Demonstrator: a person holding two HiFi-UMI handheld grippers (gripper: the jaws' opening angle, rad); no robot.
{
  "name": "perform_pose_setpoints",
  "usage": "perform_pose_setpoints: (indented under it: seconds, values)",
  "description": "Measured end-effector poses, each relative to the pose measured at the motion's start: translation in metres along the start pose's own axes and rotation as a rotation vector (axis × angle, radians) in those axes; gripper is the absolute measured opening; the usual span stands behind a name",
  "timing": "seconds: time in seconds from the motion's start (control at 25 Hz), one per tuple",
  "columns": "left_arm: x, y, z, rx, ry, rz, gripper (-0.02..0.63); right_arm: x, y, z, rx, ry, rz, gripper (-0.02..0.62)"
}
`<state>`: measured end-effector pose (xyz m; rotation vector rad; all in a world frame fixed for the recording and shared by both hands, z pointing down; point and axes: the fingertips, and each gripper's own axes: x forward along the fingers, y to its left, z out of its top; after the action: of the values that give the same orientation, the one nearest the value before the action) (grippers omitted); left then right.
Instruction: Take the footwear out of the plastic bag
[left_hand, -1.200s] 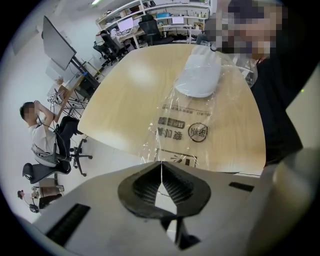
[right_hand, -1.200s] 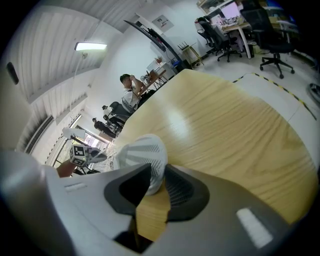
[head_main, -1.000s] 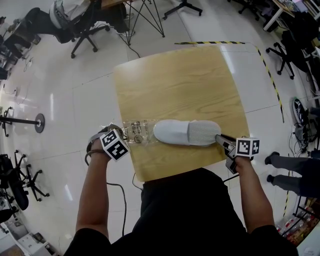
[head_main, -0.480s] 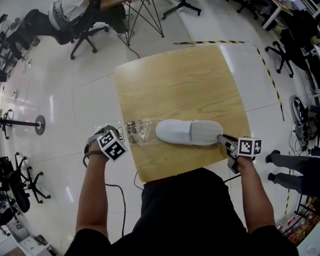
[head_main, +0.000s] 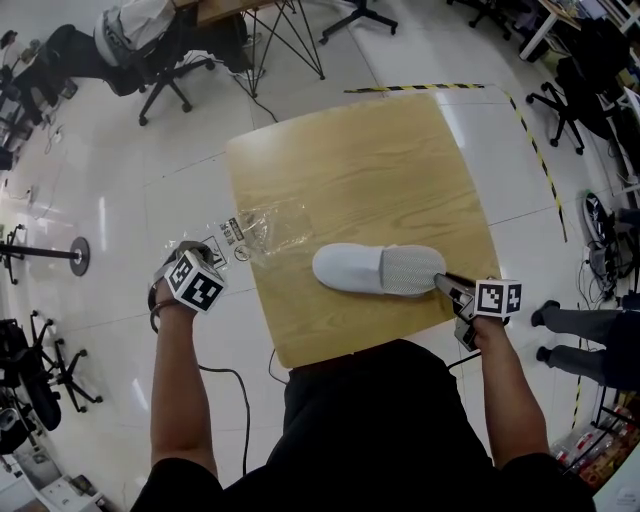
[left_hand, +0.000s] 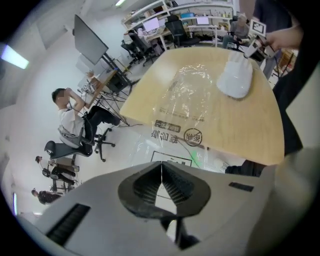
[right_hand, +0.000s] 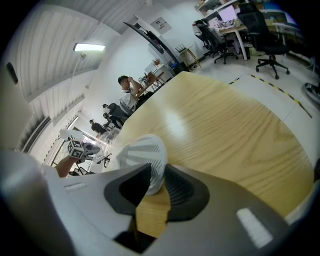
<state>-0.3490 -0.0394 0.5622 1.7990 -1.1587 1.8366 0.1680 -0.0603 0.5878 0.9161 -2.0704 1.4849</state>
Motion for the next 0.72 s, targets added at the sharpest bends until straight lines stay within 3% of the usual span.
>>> perform_pose_setpoints:
  seconds: [0.12, 0.24, 0.52, 0.72]
  values:
    - [-0.023, 0.021, 0.031, -0.049, -0.101, 0.051, 0.009, 0.001, 0.001, -0.001, 0.005, -0.004, 0.002, 0.091]
    - [-0.039, 0.027, 0.077, -0.024, -0.171, 0.045, 0.009, 0.002, 0.007, 0.002, 0.004, -0.004, 0.009, 0.091]
    - [-0.035, -0.026, 0.201, 0.167, -0.252, -0.044, 0.009, 0.004, 0.010, 0.001, 0.004, -0.017, 0.033, 0.091]
    - [-0.025, -0.074, 0.259, 0.308, -0.262, -0.096, 0.009, 0.002, 0.017, 0.002, 0.034, -0.047, 0.050, 0.086]
